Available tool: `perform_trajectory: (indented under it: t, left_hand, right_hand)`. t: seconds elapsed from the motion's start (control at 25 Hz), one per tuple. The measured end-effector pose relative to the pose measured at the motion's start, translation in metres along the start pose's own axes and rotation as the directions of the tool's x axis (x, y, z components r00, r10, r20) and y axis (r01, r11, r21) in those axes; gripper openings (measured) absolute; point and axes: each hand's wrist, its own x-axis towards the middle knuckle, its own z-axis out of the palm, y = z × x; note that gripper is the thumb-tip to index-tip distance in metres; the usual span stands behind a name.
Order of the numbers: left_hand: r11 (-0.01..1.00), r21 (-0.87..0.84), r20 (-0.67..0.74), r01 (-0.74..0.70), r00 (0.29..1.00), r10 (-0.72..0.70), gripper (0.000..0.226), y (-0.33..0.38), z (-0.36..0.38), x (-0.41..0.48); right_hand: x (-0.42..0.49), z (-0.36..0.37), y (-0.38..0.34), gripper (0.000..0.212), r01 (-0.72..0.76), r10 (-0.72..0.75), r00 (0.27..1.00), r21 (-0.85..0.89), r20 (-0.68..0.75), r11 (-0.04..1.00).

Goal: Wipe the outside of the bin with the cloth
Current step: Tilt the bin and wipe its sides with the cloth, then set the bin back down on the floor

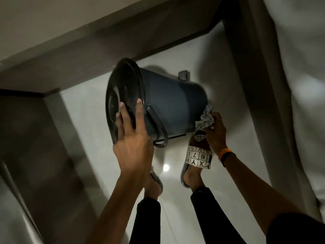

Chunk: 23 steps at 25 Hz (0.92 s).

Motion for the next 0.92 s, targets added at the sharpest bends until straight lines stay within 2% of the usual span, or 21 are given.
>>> perform_trajectory:
  t: [0.16, 0.28, 0.36, 0.48, 0.56, 0.6, 0.68, 0.8, 0.92]
  left_hand:
    - [0.999, 0.034, -0.034, -0.014, 0.999, 0.015, 0.094, 0.007, 0.004, -0.010]
    - [0.985, 0.137, -0.142, -0.100, 0.983, 0.120, 0.086, 0.009, 0.000, -0.004]
    - [0.966, 0.194, -0.176, -0.170, 0.963, 0.205, 0.084, 0.007, -0.002, 0.001]
    - [0.943, 0.195, -0.239, -0.270, 0.919, 0.313, 0.071, 0.003, 0.004, -0.005]
    - [0.937, 0.168, -0.273, -0.306, 0.899, 0.343, 0.059, 0.001, 0.012, -0.018]
    - [0.937, 0.154, -0.276, -0.312, 0.897, 0.344, 0.059, 0.000, 0.018, -0.024]
    - [0.942, 0.144, -0.282, -0.303, 0.900, 0.333, 0.065, 0.000, 0.029, -0.033]
    - [0.945, 0.137, -0.285, -0.298, 0.902, 0.325, 0.079, -0.002, 0.043, -0.037]
    - [0.950, 0.120, -0.148, -0.290, 0.941, 0.306, 0.120, -0.020, 0.059, -0.048]
  right_hand:
    - [0.002, 0.004, -0.002, 0.024, -0.076, 0.076, 0.997, -0.025, 0.021, 0.997]
    - [0.005, 0.026, -0.009, 0.019, -0.064, 0.091, 0.974, -0.131, 0.207, 0.989]
    - [0.011, 0.040, -0.013, 0.017, -0.041, 0.095, 0.960, -0.204, 0.263, 0.978]
    - [0.012, 0.043, -0.019, 0.018, -0.015, 0.060, 0.979, -0.226, 0.193, 0.974]
    - [0.002, 0.028, -0.022, 0.009, 0.027, -0.010, 0.992, -0.137, 0.127, 0.990]
    - [-0.006, 0.017, -0.026, 0.013, 0.056, -0.049, 0.993, -0.067, 0.106, 0.996]
    - [-0.021, -0.004, -0.038, 0.024, 0.123, -0.128, 0.990, 0.068, 0.064, 0.990]
    - [-0.034, -0.026, -0.066, 0.028, 0.200, -0.203, 0.979, 0.150, 0.008, 0.968]
    - [-0.039, -0.034, -0.099, 0.026, 0.315, -0.307, 0.948, 0.123, -0.079, 0.941]
